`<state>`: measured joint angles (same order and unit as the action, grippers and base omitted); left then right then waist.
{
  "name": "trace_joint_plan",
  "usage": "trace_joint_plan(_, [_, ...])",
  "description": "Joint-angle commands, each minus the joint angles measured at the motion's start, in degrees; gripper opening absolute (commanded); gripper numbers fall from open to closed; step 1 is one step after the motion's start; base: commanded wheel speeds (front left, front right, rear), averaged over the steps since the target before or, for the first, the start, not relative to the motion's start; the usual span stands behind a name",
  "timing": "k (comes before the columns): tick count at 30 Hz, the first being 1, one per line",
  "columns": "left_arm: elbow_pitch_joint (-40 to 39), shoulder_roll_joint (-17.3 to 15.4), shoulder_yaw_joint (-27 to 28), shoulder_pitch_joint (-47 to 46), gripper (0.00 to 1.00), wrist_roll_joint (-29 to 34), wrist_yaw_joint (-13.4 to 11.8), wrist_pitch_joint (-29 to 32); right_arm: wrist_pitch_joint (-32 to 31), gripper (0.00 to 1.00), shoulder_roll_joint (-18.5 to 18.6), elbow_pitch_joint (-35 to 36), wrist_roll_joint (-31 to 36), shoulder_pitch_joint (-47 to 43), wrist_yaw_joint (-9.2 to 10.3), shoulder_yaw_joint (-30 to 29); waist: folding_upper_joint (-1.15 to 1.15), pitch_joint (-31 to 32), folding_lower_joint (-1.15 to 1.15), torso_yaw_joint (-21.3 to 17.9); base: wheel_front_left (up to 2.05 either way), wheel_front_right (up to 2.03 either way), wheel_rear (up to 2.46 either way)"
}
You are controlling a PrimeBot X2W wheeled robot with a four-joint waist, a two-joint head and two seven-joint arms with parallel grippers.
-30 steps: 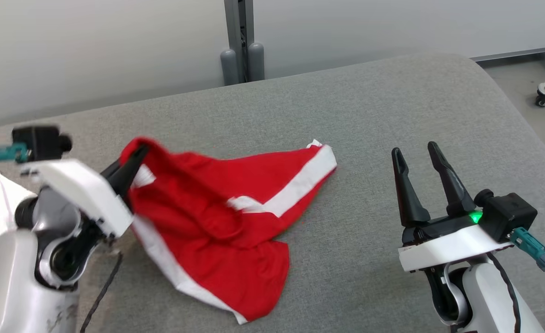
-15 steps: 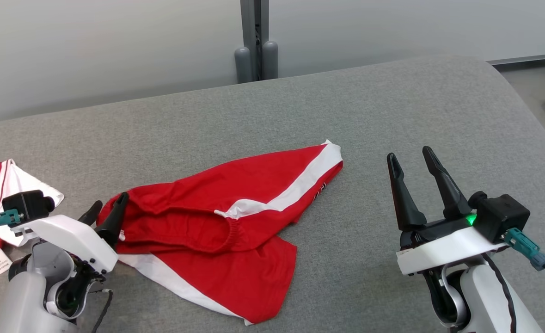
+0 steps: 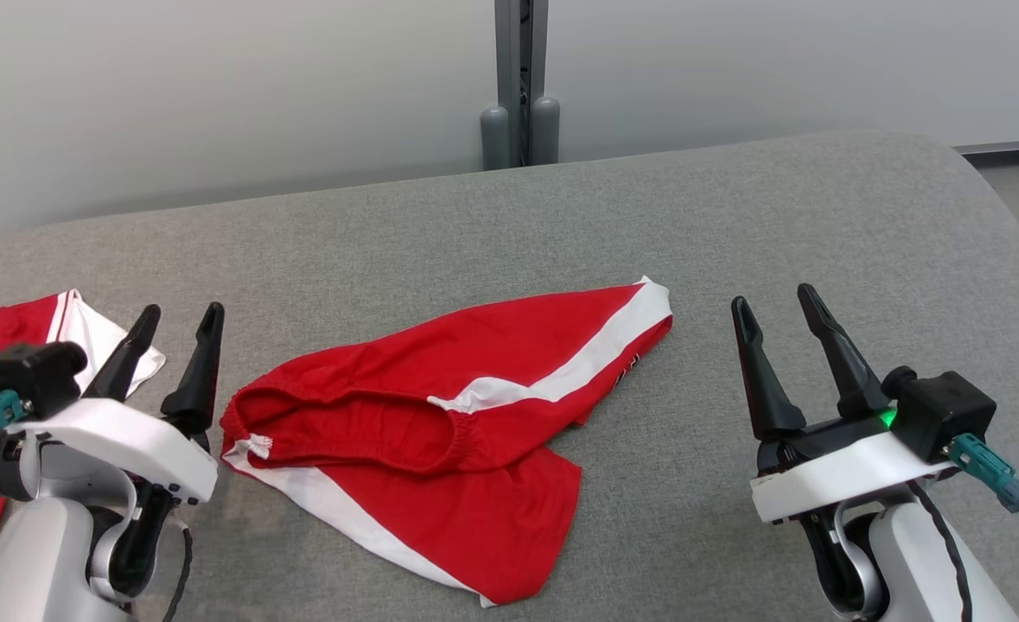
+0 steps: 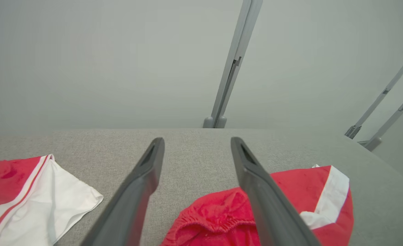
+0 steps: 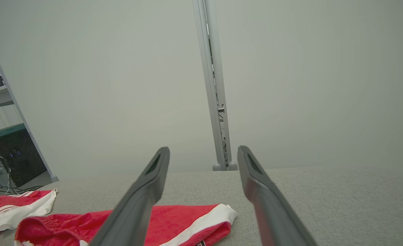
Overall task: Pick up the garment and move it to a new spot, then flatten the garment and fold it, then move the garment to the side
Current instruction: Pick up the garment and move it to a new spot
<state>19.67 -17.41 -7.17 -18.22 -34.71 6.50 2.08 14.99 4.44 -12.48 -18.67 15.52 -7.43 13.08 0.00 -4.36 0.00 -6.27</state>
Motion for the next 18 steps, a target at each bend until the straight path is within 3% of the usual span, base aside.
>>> trace_joint_plan(1, [-2.29,-0.45,0.13,1.98,1.00,1.52,-1.12,-2.27,0.29,1.00,0.68,0.09,0.01,-0.89,-0.11,-0.31,0.00,0.32,0.00,0.37,0.00,0.00,0.00])
trace_joint_plan(9, [-11.54,0.31,1.31,10.67,1.00,5.19,-6.41,-9.29,0.29,1.00,0.73,1.01,0.32,-1.96,-0.11,-0.85,0.00,0.87,0.00,0.66,0.00,0.00,0.00])
trace_joint_plan(18, [-16.06,1.46,0.61,17.38,1.00,8.85,-11.35,-12.17,0.29,1.00,0.58,1.56,0.60,-3.61,-0.11,-1.99,0.00,1.48,0.00,1.42,0.00,0.00,0.00])
